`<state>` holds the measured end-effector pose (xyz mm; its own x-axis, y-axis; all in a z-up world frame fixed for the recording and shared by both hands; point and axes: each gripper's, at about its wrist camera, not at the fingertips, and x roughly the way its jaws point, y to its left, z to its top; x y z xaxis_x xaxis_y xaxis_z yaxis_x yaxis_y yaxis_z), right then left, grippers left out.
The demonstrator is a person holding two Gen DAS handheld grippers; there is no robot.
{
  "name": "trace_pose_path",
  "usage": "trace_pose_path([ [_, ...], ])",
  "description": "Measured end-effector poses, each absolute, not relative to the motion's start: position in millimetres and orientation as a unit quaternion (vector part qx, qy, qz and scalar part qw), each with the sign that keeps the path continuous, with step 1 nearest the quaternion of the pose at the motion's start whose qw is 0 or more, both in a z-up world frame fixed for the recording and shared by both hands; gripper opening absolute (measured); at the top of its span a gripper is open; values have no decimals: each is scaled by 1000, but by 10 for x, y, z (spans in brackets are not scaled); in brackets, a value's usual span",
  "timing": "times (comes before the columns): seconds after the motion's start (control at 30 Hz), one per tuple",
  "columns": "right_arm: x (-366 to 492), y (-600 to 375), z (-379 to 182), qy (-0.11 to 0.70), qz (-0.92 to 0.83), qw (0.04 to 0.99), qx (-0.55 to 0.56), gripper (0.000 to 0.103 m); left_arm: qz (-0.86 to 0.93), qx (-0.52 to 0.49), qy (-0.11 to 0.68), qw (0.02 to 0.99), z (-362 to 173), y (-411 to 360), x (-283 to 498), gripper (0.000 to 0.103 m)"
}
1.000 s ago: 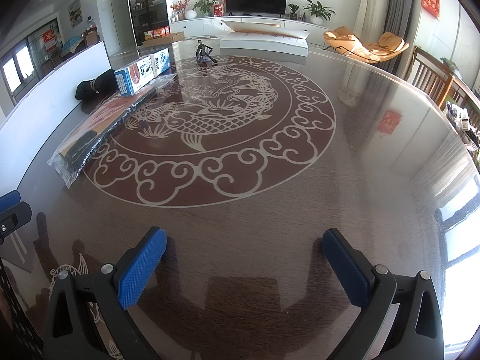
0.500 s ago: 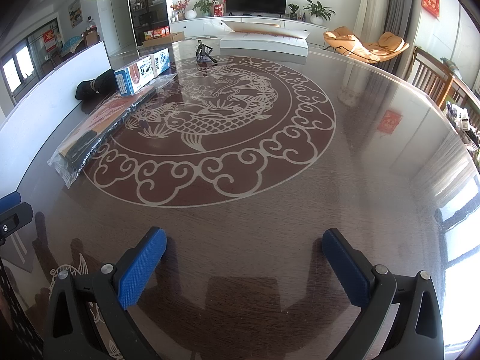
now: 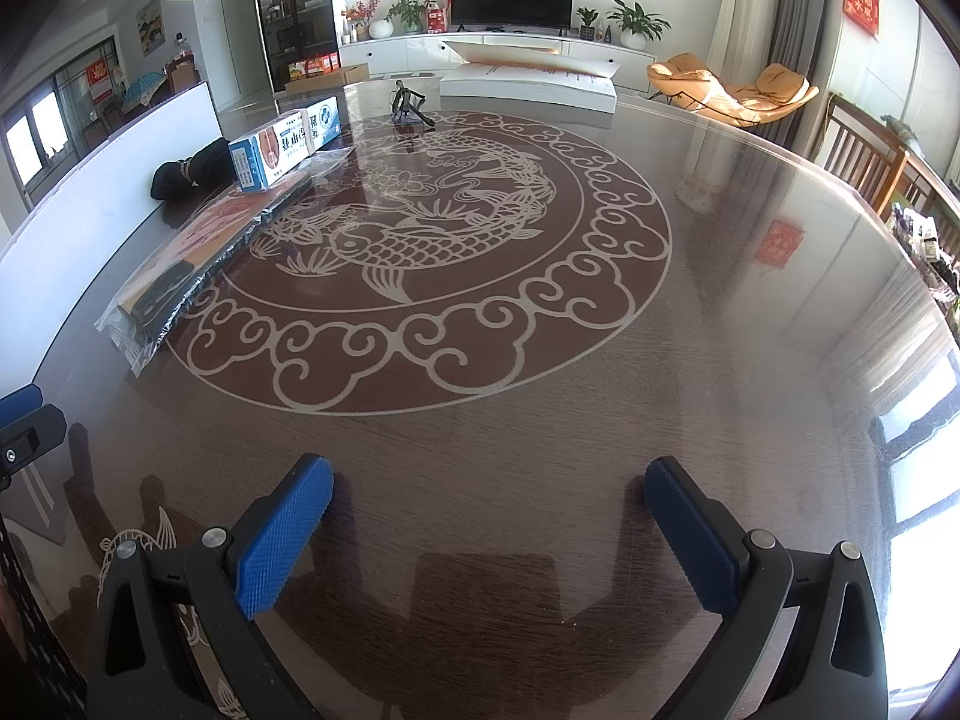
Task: Organize objects
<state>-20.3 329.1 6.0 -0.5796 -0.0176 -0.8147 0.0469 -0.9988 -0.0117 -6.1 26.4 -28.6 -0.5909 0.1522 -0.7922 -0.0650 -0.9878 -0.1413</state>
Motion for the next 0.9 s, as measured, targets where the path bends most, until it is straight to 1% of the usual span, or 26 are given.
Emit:
trace_pose_path([
  [0.7, -202, 3292, 59, 16, -889, 18, 458, 103, 892, -445, -55, 59, -270, 253, -53, 95],
  [0.9, -203, 3292, 58, 16, -889, 18, 458, 103, 894, -436, -91, 54, -256, 113, -40, 95],
])
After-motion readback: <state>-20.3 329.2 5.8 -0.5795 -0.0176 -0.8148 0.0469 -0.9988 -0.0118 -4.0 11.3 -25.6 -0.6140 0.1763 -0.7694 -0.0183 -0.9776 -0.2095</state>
